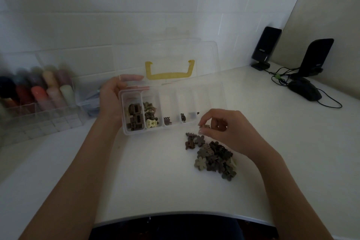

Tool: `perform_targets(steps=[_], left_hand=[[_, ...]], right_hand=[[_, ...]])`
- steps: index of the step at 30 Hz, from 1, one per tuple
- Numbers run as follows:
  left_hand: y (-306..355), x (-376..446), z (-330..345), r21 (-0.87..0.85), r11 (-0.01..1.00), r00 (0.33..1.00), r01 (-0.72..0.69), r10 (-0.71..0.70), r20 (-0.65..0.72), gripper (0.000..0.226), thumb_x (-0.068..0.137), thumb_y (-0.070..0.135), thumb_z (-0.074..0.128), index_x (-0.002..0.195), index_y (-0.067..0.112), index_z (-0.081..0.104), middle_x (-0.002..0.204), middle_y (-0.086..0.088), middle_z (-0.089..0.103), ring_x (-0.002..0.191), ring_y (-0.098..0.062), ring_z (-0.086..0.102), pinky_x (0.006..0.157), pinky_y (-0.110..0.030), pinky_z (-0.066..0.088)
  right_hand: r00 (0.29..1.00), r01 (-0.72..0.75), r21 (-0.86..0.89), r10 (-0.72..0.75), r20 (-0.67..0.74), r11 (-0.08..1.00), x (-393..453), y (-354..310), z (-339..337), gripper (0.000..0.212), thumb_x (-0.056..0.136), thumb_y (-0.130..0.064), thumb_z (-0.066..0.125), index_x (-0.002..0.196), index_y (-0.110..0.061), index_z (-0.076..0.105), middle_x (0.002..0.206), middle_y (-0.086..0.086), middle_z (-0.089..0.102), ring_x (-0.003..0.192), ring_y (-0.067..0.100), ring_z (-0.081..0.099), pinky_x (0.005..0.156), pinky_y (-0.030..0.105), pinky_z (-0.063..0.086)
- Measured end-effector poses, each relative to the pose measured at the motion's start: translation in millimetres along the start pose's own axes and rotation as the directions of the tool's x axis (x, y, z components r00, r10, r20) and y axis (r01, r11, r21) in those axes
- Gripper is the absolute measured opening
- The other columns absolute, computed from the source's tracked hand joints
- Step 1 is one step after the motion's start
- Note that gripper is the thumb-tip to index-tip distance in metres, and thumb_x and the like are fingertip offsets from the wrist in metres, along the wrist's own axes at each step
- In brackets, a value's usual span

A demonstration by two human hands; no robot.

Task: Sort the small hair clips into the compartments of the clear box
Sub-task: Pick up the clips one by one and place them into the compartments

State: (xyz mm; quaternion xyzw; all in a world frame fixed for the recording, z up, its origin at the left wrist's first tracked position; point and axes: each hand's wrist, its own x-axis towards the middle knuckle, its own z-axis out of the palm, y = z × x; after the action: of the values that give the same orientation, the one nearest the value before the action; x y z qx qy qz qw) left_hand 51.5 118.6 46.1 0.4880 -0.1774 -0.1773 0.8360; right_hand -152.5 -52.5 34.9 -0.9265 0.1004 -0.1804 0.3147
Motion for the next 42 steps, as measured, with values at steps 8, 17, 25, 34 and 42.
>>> perform_targets(steps=[8, 17, 25, 34, 42], left_hand=[[-4.6, -2.5, 6.9, 0.012, 1.000, 1.000, -0.003, 0.003, 0.027, 0.031, 0.058, 0.019, 0.043, 0.064, 0.011, 0.072, 0.066, -0.005, 0.071, 0.062, -0.019, 0.068, 0.061, -0.025, 0.055], [-20.3, -6.5, 23.3, 0.045, 0.999, 0.990, -0.028, 0.021, 0.138, 0.046, 0.085, 0.006, 0.028, 0.070, 0.008, 0.071, 0.064, -0.005, 0.070, 0.063, -0.018, 0.068, 0.060, -0.023, 0.054], [-24.1, -1.3, 15.8, 0.079, 0.997, 0.988, 0.001, -0.013, 0.152, 0.035, 0.071, 0.019, 0.041, 0.073, 0.014, 0.075, 0.072, -0.011, 0.070, 0.076, -0.028, 0.065, 0.076, -0.036, 0.049], [-21.1, -4.3, 20.0, 0.049, 0.999, 0.987, 0.016, -0.024, 0.157, 0.039, 0.082, 0.010, 0.032, 0.075, 0.009, 0.070, 0.068, -0.011, 0.070, 0.068, -0.024, 0.067, 0.066, -0.031, 0.052], [-18.7, -7.5, 23.1, 0.040, 0.999, 0.989, 0.028, -0.034, 0.147, 0.039, 0.085, 0.005, 0.028, 0.078, 0.006, 0.067, 0.065, -0.009, 0.070, 0.063, -0.022, 0.067, 0.060, -0.026, 0.054]], right_hand=[[0.965, 0.094, 0.145, -0.054, -0.255, 0.985, 1.4, -12.4, 3.9, 0.008, 0.079, -0.020, 0.074, 0.087, -0.023, 0.071, 0.072, -0.012, 0.062, 0.060, 0.005, 0.052, 0.057, 0.008, 0.037], [0.930, 0.281, 0.152, -0.230, -0.286, 0.948, 14.2, -40.2, 24.5, 0.014, 0.081, -0.014, 0.072, 0.091, -0.023, 0.069, 0.089, -0.009, 0.067, 0.073, 0.011, 0.058, 0.057, 0.019, 0.045], [0.810, 0.395, -0.388, -0.515, -0.280, 0.833, 36.2, -40.1, 40.4, 0.004, 0.083, -0.021, 0.067, 0.085, -0.017, 0.068, 0.107, -0.004, 0.067, 0.097, 0.020, 0.057, 0.080, 0.039, 0.045], [0.899, 0.362, -0.360, -0.424, -0.109, 0.860, 13.9, -32.8, 40.2, 0.025, 0.074, -0.022, 0.051, 0.075, -0.030, 0.075, 0.108, -0.004, 0.059, 0.099, 0.014, 0.043, 0.076, 0.036, 0.035], [0.887, 0.276, -0.503, -0.419, -0.194, 0.819, 13.9, -32.9, 46.9, 0.022, 0.076, -0.025, 0.054, 0.084, -0.028, 0.074, 0.132, 0.000, 0.054, 0.114, 0.021, 0.038, 0.084, 0.034, 0.029]])
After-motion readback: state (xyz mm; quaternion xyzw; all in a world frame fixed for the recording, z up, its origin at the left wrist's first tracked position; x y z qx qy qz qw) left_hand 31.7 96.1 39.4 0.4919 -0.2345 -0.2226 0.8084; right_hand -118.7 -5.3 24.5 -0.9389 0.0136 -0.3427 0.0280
